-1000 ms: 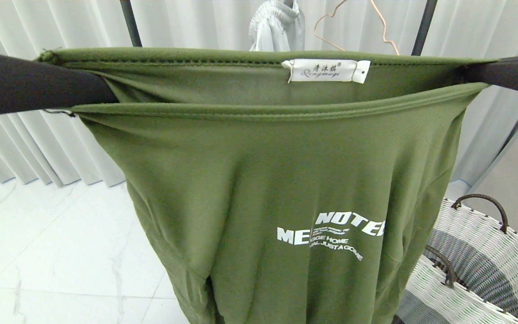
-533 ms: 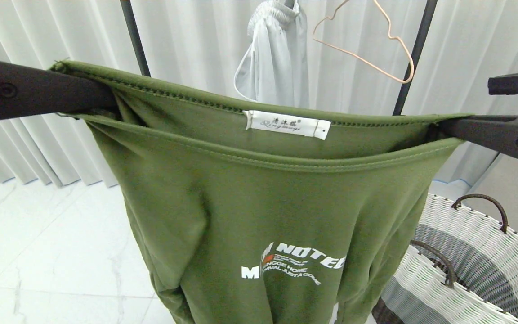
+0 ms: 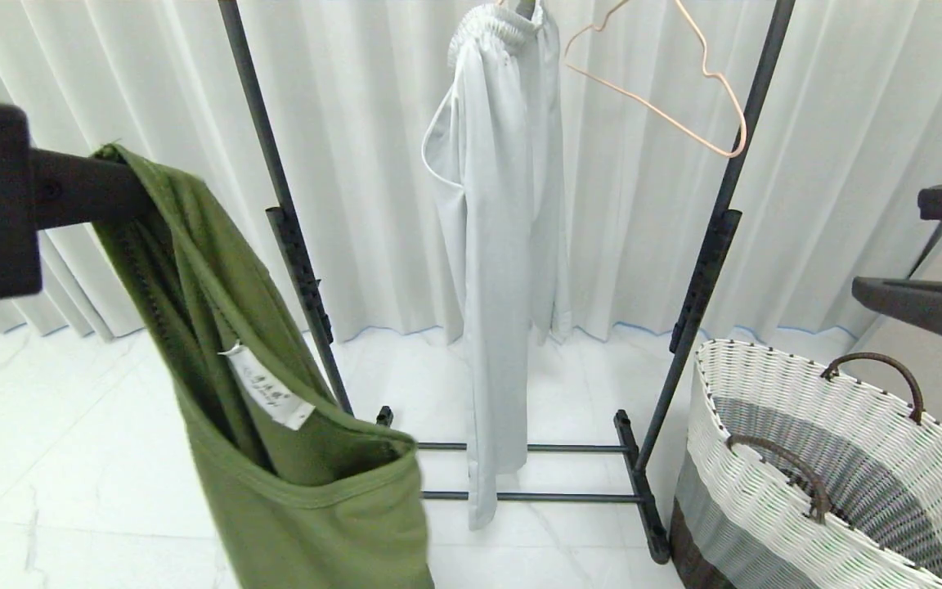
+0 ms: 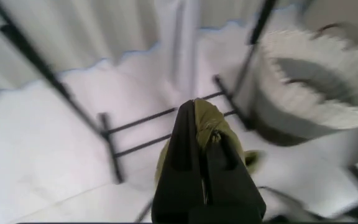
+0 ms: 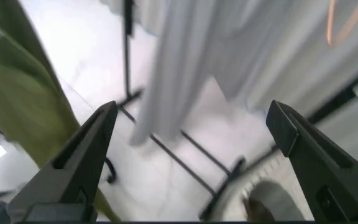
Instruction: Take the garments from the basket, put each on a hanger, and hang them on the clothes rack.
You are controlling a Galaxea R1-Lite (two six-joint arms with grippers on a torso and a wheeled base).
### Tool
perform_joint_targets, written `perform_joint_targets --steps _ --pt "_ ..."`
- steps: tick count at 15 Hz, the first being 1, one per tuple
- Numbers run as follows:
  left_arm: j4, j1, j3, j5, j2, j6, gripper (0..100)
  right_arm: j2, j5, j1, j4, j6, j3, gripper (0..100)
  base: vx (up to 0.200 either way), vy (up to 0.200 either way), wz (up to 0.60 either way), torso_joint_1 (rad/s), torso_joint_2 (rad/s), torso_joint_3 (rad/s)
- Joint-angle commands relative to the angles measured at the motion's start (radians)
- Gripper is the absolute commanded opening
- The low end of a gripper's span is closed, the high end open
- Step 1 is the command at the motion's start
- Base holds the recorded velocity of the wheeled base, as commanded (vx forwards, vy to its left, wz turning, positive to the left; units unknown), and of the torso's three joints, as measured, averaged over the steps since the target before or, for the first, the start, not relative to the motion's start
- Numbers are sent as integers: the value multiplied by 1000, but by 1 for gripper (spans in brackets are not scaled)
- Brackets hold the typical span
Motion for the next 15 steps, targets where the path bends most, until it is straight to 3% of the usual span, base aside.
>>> perform_joint_targets --steps 1,4,8,15 --pt "-1 33 40 13 -31 73 0 5 -4 -64 24 -8 11 100 0 0 0 0 0 0" --pt "-1 39 45 13 -59 136 0 28 -138 -236 42 -100 52 100 0 0 0 0 0 0" --pt "-1 127 47 13 -79 178 0 17 -224 -395 41 -220 112 100 0 0 0 0 0 0" --pt "-1 150 57 13 -103 179 0 17 -231 -408 19 -190 120 100 0 0 0 4 -23 -21"
